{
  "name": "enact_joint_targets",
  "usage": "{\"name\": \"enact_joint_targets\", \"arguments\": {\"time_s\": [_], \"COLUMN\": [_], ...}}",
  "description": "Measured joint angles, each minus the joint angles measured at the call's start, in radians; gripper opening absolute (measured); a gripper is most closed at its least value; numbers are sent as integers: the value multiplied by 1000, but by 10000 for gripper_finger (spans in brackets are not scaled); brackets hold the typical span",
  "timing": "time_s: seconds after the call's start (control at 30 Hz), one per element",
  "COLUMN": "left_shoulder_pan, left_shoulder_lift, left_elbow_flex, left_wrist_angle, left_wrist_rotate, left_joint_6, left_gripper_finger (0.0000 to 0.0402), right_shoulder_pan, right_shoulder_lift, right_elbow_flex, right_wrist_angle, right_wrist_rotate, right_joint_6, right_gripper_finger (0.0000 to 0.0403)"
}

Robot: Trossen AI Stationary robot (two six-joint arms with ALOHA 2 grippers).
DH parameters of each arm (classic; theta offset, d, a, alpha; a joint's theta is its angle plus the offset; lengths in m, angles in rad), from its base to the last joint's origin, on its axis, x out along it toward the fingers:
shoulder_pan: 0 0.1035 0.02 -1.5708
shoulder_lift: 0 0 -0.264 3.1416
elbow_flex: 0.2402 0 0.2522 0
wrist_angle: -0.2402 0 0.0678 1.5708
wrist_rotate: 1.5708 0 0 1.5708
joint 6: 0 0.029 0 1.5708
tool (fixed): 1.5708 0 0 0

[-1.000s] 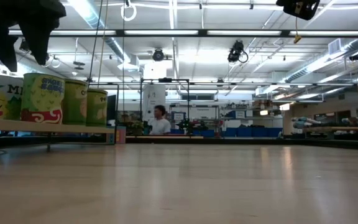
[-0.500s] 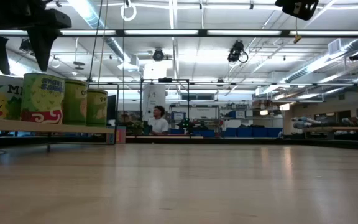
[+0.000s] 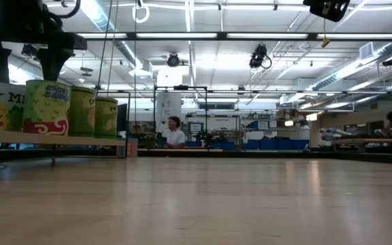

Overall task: Pick and place cans onto a shelf
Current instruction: Adjust the canned goods on the shelf

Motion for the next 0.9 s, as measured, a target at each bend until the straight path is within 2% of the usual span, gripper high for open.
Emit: {"name": "enact_joint_targets", "arguments": {"time_s": [0.23, 0.37, 0.63, 0.9], "left_shoulder_pan": [0, 0, 20, 31], "left_shoulder_lift": [-6, -6, -5, -9], "left_elbow_flex": [0, 0, 0, -1], "left_wrist_angle": [-6, 4, 20, 44], "left_wrist_rotate": [74, 83, 12, -12], "left_joint_6": [-30, -41, -65, 10], "left_gripper_finger": [352, 352, 352, 352], "right_shoulder_pan": [0, 0, 0, 0], "right_shoulder_lift": [0, 0, 0, 0], "right_elbow_flex": [0, 0, 0, 0], "right_wrist_angle": [0, -1, -1, -1], "right_wrist_rotate": [-1, -1, -1, -1], "right_joint_6": [-9, -12, -34, -33], "right_gripper_finger": [154, 154, 154, 154]}}
